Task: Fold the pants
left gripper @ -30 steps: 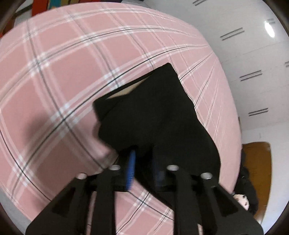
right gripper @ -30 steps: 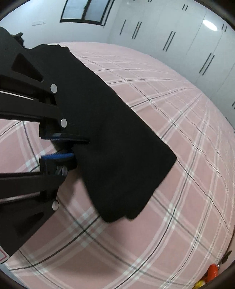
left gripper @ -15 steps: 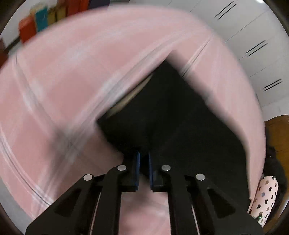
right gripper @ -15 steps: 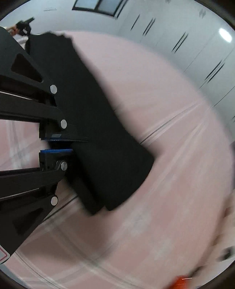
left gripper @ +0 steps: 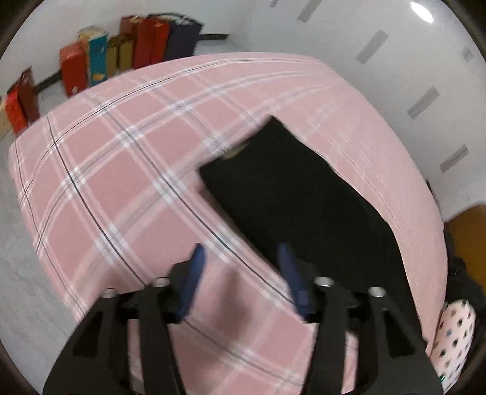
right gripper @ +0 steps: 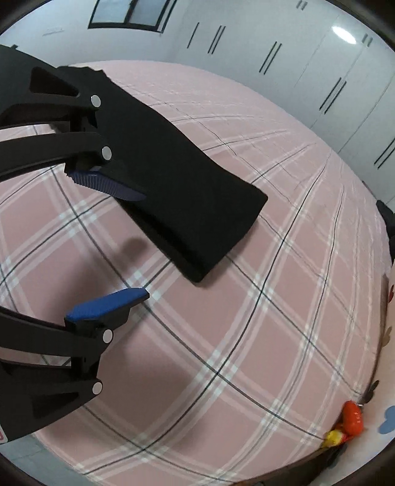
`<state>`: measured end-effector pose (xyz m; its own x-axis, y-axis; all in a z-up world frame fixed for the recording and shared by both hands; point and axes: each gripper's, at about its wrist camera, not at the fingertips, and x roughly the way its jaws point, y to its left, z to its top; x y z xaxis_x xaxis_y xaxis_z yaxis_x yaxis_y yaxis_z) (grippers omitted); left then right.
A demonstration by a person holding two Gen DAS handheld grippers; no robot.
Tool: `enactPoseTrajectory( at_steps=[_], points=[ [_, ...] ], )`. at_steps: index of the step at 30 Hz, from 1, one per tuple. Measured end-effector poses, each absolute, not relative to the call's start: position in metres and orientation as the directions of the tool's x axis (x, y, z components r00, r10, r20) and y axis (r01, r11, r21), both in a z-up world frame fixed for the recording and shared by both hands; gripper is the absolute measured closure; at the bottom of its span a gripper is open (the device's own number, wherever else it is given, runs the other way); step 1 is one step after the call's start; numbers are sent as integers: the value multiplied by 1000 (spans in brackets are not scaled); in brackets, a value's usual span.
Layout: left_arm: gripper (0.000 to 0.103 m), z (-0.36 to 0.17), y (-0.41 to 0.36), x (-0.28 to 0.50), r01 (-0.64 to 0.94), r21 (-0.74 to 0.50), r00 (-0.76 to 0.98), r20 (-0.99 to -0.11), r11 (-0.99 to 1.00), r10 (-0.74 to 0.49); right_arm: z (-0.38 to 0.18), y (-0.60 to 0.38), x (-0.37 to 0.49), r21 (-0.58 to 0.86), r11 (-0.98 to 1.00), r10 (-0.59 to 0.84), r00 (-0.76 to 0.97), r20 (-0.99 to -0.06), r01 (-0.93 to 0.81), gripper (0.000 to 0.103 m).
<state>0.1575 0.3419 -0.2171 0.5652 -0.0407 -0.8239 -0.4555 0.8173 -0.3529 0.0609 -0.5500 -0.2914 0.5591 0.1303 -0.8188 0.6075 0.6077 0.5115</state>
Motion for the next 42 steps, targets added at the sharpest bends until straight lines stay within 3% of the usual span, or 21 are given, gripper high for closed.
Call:
enactPoseTrajectory(
  at_steps=[2,6,9,11,12,13,16,19,24,32,42],
  points=[
    [35,-207,300,150,-410,-307,567,-824,859,-24,-296,-553,67,556,575,152,589,-794,601,43],
    [35,-210,244,145,-333,-324,550,-830,886,-96,-309,-561,85,617,514,168,635,-754,596,28],
    [34,-216,205,143,-302,-347,523,-839,888,-149,-312,-566,98,642,489,156,665,-731,591,26],
    [33,-221,185,142,-282,-352,507,-845,893,-173,-314,-569,106,630,498,153,655,-740,596,47],
    [33,-223,172,140,-267,-355,494,-849,896,-189,-316,-568,112,637,498,175,652,-738,588,82],
    [33,-225,163,140,-254,-349,483,-854,902,-194,-312,-565,116,631,510,171,650,-740,584,85],
    [33,-221,141,135,-176,-278,479,-862,944,-165,-281,-545,122,615,603,147,686,-712,508,85],
    [33,-216,131,129,-115,-220,487,-862,969,-138,-224,-488,140,614,725,228,732,-642,313,85],
    [32,-216,152,124,-161,-270,486,-859,949,-162,-186,-381,188,584,809,384,692,-611,67,85],
    [32,-207,198,108,-221,-301,523,-839,927,-148,-197,-268,239,564,825,458,613,-644,-25,85],
    [32,-206,227,103,-253,-306,547,-828,918,-125,-224,-173,235,482,868,475,479,-738,-118,85]
  ],
)
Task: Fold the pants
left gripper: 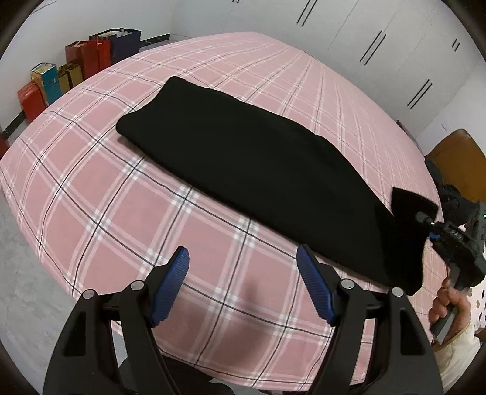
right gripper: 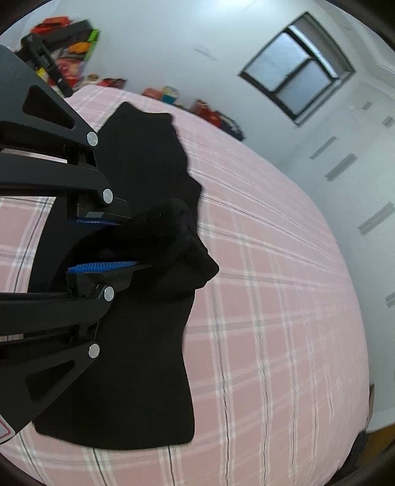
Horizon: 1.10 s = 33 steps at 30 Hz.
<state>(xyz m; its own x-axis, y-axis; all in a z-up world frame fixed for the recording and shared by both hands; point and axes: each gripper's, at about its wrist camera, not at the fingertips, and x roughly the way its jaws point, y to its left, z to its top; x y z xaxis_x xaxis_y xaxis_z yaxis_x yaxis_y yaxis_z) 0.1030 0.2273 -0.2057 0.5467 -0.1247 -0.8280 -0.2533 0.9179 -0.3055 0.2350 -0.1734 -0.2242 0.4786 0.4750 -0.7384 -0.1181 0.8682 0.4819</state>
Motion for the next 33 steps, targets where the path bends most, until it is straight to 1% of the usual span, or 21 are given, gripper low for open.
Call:
enactPoseTrajectory(
  at_steps=[2,4,5,6,7,8,9,10,12,14,16,17,20,23,24,25,26,27,28,30,33],
  points=[
    [32,-207,232,103,-258,-305,552,-825,917,-119,-238,-151,238,467,875,473,437,-765,-130,85],
    [32,-207,236,103,-259,-309,554,-824,915,-121,-255,-130,241,445,884,465,378,-801,-145,78],
    [32,-207,237,104,-259,-309,555,-823,915,-122,-267,-118,242,416,897,441,331,-834,-148,76],
    [32,-206,238,104,-259,-309,555,-823,915,-121,-274,-112,240,397,905,425,295,-856,-151,69],
    [32,-205,240,104,-257,-303,555,-824,918,-117,-273,-112,235,402,901,432,290,-854,-160,67],
    [32,-203,241,105,-256,-295,557,-823,921,-109,-268,-117,228,420,893,450,310,-838,-161,67],
    [32,-202,243,105,-252,-290,563,-820,923,-104,-259,-130,218,443,884,466,347,-814,-149,62],
    [31,-200,245,105,-249,-286,568,-817,925,-99,-249,-150,206,442,890,447,406,-797,-114,51],
    [27,-199,250,105,-255,-283,575,-813,925,-90,-237,-196,184,421,907,372,493,-787,-13,41],
    [27,-201,253,107,-263,-289,577,-812,920,-90,-237,-241,166,412,907,311,525,-792,84,40],
    [27,-205,251,111,-269,-301,572,-814,915,-100,-249,-280,156,391,903,261,497,-827,177,40],
    [27,-206,249,112,-269,-307,571,-814,913,-106,-258,-297,153,400,890,261,474,-841,219,40],
    [27,-208,235,116,-258,-316,566,-815,913,-122,-278,-316,153,446,852,293,457,-840,274,39],
    [27,-208,221,119,-242,-332,559,-816,912,-148,-303,-313,161,522,804,372,444,-815,283,40],
    [27,-207,218,120,-236,-337,555,-816,912,-158,-310,-309,164,533,795,388,434,-813,289,38],
    [27,-207,216,121,-234,-336,553,-818,912,-160,-313,-307,165,526,798,375,440,-816,296,33],
    [27,-207,215,122,-233,-333,550,-820,914,-158,-312,-301,164,515,809,352,467,-811,285,32],
    [27,-208,215,124,-236,-325,547,-823,916,-151,-309,-300,165,507,816,343,473,-812,278,40],
    [27,-209,218,126,-248,-315,543,-828,916,-138,-307,-299,165,512,812,346,475,-809,280,71],
    [27,-214,230,131,-277,-325,542,-830,904,-132,-296,-296,163,554,783,372,501,-781,282,79],
    [27,-227,267,148,-357,-390,552,-821,849,-146,-276,-292,162,512,823,346,500,-794,244,81]
  ],
)
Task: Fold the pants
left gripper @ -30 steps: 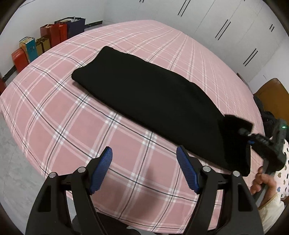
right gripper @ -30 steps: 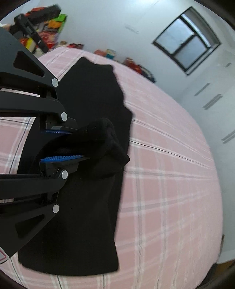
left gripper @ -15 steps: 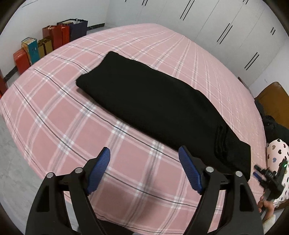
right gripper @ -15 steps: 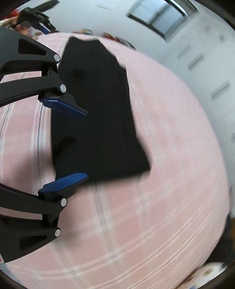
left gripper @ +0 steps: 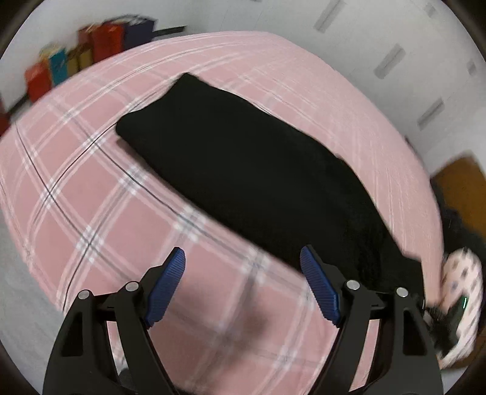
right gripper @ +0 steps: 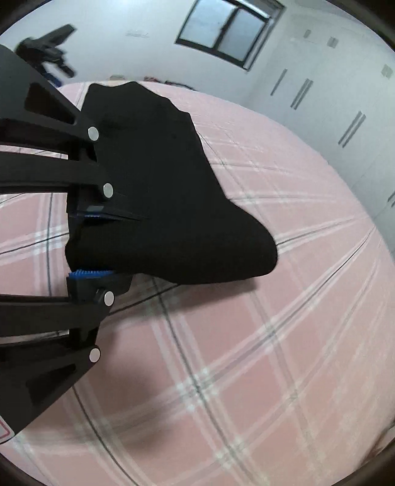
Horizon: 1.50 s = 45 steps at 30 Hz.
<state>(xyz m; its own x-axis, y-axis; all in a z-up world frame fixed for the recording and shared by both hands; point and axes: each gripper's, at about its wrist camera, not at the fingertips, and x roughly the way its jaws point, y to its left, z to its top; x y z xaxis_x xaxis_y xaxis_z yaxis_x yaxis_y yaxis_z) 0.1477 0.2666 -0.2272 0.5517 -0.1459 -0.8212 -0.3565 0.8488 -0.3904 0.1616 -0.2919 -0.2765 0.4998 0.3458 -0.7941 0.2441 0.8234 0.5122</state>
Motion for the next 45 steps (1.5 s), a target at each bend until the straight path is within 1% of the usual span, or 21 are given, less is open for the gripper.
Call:
enactPoseTrajectory(
  at_steps=[5,8,9,10,11,12,13,14,15,16,17,20,25,30,32,33,34,37,41,43,45],
  points=[
    [27,-259,348,187,-501,-542,602,-778,675,-178,-280,-288,165,467,857,333,457,-825,219,80],
    [27,-285,377,209,-579,-516,561,-814,631,-150,-292,-296,166,478,841,345,430,-834,252,73],
    [27,-296,386,215,-595,-536,564,-809,598,-164,-294,-297,165,483,836,349,428,-833,259,68],
    [18,-298,390,217,-597,-559,583,-795,575,-168,-298,-298,165,492,828,357,423,-833,270,61],
    [13,-297,391,219,-592,-584,606,-777,555,-172,-303,-298,166,496,821,363,412,-836,283,55],
    [14,-295,389,225,-597,-572,603,-782,563,-155,-307,-296,165,514,809,379,414,-828,286,43],
    [25,-293,385,230,-584,-558,606,-783,589,-142,-307,-295,164,515,807,371,430,-823,289,40],
    [56,-294,382,235,-568,-553,608,-781,610,-142,-306,-292,165,513,809,366,438,-821,286,40],
    [67,-296,380,241,-571,-518,578,-805,637,-136,-304,-289,166,508,815,358,446,-820,279,53],
    [81,-297,379,243,-560,-529,581,-799,638,-152,-302,-288,166,518,805,364,450,-816,288,75],
    [85,-296,379,243,-549,-555,592,-786,625,-178,-299,-289,166,531,793,370,457,-809,299,76],
    [86,-276,376,238,-527,-559,611,-773,640,-172,-272,-295,163,545,790,368,492,-789,282,82],
    [86,-231,358,207,-429,-615,643,-722,662,-254,-235,-318,140,509,828,350,495,-795,234,84],
    [86,-230,319,164,-380,-614,571,-744,691,-347,-247,-373,86,448,844,287,455,-843,296,84],
    [86,-242,305,150,-390,-584,535,-773,712,-341,-270,-386,70,400,860,267,389,-882,317,80],
    [86,-252,300,143,-412,-568,515,-790,712,-332,-280,-393,63,356,864,228,354,-907,356,69],
    [85,-259,298,140,-436,-565,507,-798,701,-327,-284,-400,54,305,862,172,332,-927,405,63],
    [84,-273,305,129,-478,-594,520,-785,647,-336,-248,-404,31,299,844,68,463,-884,446,61],
    [84,-266,297,131,-461,-543,509,-810,702,-292,-218,-318,59,316,934,208,466,-860,168,47],
    [84,-262,296,137,-462,-532,510,-814,709,-278,-221,-269,74,328,943,273,440,-855,52,37],
    [84,-261,296,140,-472,-539,513,-812,698,-280,-235,-209,92,285,958,276,401,-874,-37,32]
  ],
)
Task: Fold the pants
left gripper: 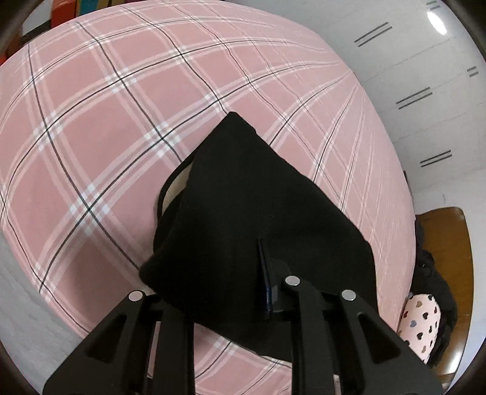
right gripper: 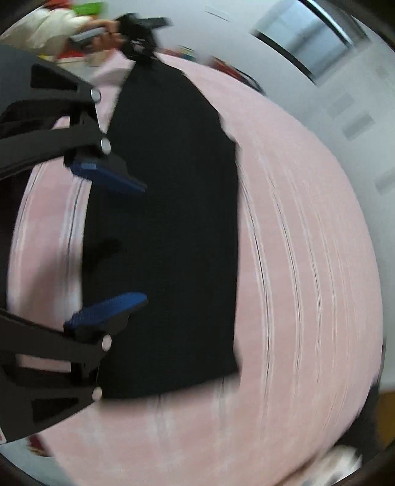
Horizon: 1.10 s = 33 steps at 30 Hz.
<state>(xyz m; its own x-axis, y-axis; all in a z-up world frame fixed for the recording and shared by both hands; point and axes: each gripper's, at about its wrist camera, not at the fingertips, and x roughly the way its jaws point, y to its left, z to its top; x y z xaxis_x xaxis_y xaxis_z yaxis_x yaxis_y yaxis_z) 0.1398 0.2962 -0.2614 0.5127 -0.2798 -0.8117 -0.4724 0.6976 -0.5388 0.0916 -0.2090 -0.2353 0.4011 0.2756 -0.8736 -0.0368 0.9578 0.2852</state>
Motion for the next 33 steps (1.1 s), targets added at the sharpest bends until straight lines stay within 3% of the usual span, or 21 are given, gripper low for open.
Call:
enactPoseTrajectory(
  at_steps=[5,6,9,14,16,19,20,22,24,25,26,29,30,31,32,33],
  points=[
    [82,-265,301,136,-465,-557,509,-804,688,-307,-281,-145,114,13,997,39,339,-940,-80,32],
    [82,-267,302,137,-462,-561,509,-802,687,-313,-284,-144,114,-5,998,20,356,-934,-69,38],
    [81,-272,306,134,-457,-580,511,-792,675,-334,-271,-154,120,95,995,93,365,-927,-13,87],
    [80,-278,312,129,-447,-608,519,-774,656,-363,-223,-155,125,289,957,261,448,-855,-4,87],
    [79,-281,312,127,-447,-613,522,-770,651,-367,-232,-137,132,289,956,282,413,-866,-47,85],
    [79,-280,312,127,-451,-614,523,-770,647,-366,-289,-121,145,253,964,264,276,-924,-77,72],
    [79,-279,312,126,-452,-614,522,-770,647,-366,-284,-124,141,268,961,275,322,-906,-65,72],
    [79,-279,312,129,-453,-615,520,-770,645,-369,-265,-135,130,315,949,306,362,-880,-37,60],
    [69,-279,313,130,-453,-618,515,-769,642,-378,-251,-151,117,332,943,312,404,-860,-20,47],
    [60,-281,313,131,-461,-620,511,-770,635,-381,-242,-163,108,330,944,306,425,-852,-17,44],
    [51,-285,313,131,-472,-635,515,-762,612,-393,-240,-180,104,324,946,296,434,-851,-11,44],
    [41,-289,311,134,-512,-645,532,-757,567,-380,-232,-218,82,298,954,251,442,-861,39,41],
    [42,-288,309,136,-526,-634,534,-765,566,-360,-231,-230,75,301,952,243,442,-864,64,41],
    [58,-286,305,138,-527,-622,536,-772,579,-342,-231,-248,65,307,947,236,441,-866,96,41],
    [82,-276,298,141,-519,-586,530,-792,622,-303,-229,-254,63,309,944,228,443,-867,118,41],
    [82,-265,291,142,-500,-570,536,-795,652,-284,-229,-262,54,311,940,220,448,-867,140,41]
  ],
)
